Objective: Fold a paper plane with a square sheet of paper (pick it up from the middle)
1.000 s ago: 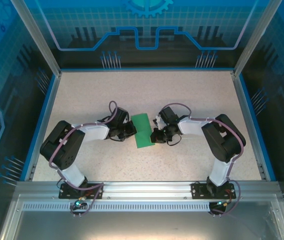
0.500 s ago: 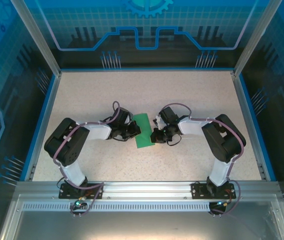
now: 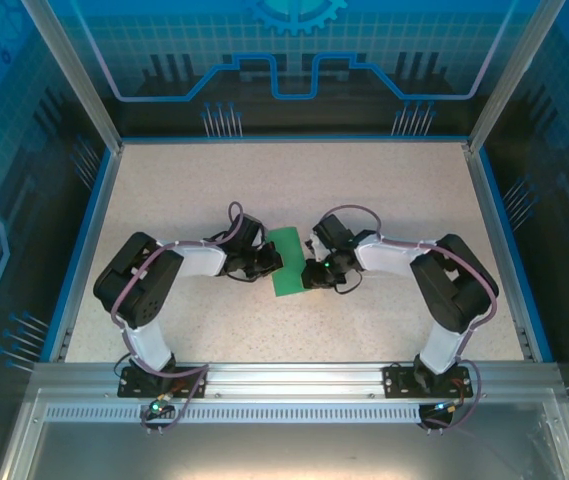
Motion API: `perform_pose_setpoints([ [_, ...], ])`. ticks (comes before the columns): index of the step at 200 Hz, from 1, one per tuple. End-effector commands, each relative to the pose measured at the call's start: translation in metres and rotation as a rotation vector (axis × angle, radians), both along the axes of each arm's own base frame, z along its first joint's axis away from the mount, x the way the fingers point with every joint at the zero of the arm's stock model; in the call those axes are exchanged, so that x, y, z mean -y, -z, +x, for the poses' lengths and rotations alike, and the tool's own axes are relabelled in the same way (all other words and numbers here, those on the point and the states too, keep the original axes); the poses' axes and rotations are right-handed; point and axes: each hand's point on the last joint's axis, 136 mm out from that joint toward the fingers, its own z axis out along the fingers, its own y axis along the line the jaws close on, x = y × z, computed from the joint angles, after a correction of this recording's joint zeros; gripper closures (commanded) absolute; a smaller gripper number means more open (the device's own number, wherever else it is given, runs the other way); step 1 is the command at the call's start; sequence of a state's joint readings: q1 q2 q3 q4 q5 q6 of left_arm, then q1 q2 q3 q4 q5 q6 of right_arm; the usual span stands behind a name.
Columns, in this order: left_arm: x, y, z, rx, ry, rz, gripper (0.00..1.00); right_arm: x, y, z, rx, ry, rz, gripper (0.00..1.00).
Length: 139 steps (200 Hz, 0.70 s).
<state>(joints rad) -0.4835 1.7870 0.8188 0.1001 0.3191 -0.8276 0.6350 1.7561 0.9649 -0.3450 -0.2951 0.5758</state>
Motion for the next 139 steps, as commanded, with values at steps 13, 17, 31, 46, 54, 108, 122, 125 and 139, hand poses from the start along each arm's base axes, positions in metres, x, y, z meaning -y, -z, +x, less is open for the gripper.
perform_pose_setpoints([
  [13,-0.014,0.024,-0.011,-0.061,0.000,0.094,0.94,-0.029,-0.001,0.008,0.008,-0.040,0.004,0.84],
  [17,-0.014,0.024,-0.011,-0.061,0.000,0.095,0.94,-0.033,0.000,0.010,0.008,-0.040,0.009,0.84],
  [31,-0.015,0.025,-0.012,-0.063,0.000,0.099,0.94,-0.038,0.005,0.017,0.002,-0.034,0.011,0.85],
  [46,-0.016,0.025,-0.012,-0.064,-0.001,0.103,0.94,-0.042,0.009,0.021,-0.003,-0.031,0.009,0.85],
  [54,-0.017,0.026,-0.012,-0.064,-0.002,0.108,0.94,-0.042,0.013,0.021,-0.014,-0.028,0.005,0.85],
  [108,-0.022,0.034,-0.011,-0.074,0.004,0.158,0.94,-0.007,0.031,0.000,-0.095,0.029,0.017,0.86],
  [122,-0.024,0.037,-0.012,-0.076,0.005,0.172,0.95,0.002,0.033,-0.007,-0.112,0.039,0.036,0.87],
  [125,-0.025,0.038,-0.012,-0.078,0.005,0.175,0.95,0.004,0.033,-0.010,-0.118,0.042,0.039,0.87],
  [139,-0.026,0.040,-0.013,-0.081,0.005,0.186,0.95,0.015,0.036,-0.020,-0.142,0.050,0.052,0.87],
])
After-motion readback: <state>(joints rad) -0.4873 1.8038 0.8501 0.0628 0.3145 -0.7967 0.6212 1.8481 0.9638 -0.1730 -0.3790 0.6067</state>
